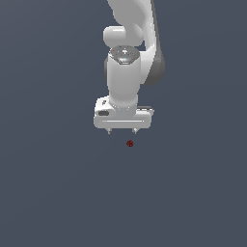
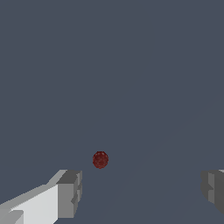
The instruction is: Pick up the object and move it to a goal position.
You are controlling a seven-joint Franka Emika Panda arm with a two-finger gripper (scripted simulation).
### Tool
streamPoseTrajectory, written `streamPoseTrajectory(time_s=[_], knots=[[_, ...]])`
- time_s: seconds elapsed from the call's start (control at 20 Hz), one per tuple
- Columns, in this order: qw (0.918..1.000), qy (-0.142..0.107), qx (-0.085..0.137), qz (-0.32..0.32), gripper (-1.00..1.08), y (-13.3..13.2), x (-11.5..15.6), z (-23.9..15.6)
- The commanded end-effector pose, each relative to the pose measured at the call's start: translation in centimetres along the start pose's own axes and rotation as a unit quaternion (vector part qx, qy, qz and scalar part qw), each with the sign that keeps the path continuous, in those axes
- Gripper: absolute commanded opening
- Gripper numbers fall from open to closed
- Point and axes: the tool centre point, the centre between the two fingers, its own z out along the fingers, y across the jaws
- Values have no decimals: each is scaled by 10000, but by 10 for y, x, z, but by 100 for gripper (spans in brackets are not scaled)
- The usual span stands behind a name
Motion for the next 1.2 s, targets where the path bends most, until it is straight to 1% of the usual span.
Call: streamPoseTrajectory(time_s=[0.0, 0.4, 0.7, 0.9, 1.15], knots=[[10000, 0, 0, 0, 100, 0, 0, 0], [9999, -141, 52, 10, 100, 12, -11, 16], [9999, -142, 53, 14, 100, 12, -11, 16], [9998, -146, 58, 147, 100, 11, -12, 18], [9988, -159, 71, 463, 100, 8, -13, 23]])
